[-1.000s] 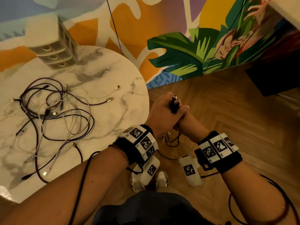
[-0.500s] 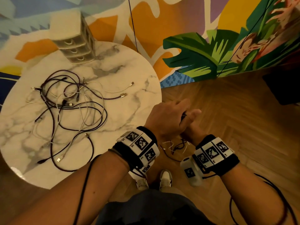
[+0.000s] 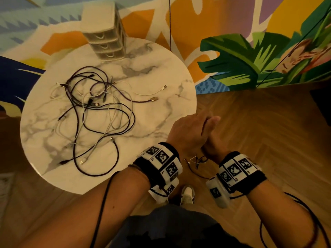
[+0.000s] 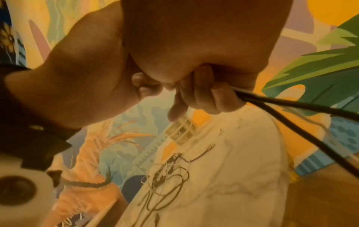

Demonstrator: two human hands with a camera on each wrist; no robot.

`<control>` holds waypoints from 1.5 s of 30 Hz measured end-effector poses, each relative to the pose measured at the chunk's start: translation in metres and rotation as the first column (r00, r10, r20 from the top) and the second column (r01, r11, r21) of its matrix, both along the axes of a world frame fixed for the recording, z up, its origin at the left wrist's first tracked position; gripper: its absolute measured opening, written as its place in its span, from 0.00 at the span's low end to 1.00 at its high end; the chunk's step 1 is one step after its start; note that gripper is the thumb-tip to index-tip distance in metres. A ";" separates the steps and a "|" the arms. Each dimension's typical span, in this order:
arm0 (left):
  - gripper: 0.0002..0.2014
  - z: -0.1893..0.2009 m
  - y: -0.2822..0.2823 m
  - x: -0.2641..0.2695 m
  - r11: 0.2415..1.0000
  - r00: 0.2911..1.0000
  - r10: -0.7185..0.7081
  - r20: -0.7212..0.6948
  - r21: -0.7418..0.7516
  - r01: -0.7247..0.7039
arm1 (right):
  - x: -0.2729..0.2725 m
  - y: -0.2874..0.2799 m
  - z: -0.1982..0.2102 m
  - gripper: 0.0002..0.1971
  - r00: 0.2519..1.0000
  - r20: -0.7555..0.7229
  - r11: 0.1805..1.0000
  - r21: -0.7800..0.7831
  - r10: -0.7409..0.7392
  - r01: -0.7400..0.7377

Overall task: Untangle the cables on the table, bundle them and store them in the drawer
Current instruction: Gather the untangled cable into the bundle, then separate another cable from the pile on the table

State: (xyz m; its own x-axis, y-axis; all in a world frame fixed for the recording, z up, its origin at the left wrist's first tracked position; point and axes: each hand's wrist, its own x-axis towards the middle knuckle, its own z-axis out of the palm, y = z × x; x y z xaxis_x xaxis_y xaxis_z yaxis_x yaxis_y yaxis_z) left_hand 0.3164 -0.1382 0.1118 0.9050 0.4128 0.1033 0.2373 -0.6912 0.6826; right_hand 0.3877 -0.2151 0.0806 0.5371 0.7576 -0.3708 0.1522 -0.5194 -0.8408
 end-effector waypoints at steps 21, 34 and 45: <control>0.13 -0.123 0.087 -0.184 0.972 0.715 0.231 -0.660 0.120 -0.203 | -0.036 0.032 -0.069 0.27 0.962 -0.271 0.988 -0.134 0.042 -0.081; 0.16 -0.082 0.060 -0.137 0.992 0.890 -0.067 -0.451 0.063 0.106 | -0.056 0.049 -0.056 0.16 0.905 -0.413 0.986 0.071 -0.107 0.150; 0.17 -0.037 0.184 -0.164 0.757 0.816 0.563 -0.135 0.480 -0.443 | -0.023 0.054 -0.054 0.19 0.969 -0.066 0.968 0.065 -0.240 0.244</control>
State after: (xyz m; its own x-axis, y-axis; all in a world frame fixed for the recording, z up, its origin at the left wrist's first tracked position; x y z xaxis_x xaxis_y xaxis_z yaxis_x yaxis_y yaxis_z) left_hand 0.1529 0.0456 0.0748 0.5937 0.7875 0.1656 0.7538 -0.6162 0.2280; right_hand 0.3651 -0.1614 0.0267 0.6873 0.6337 -0.3551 -0.0197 -0.4724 -0.8812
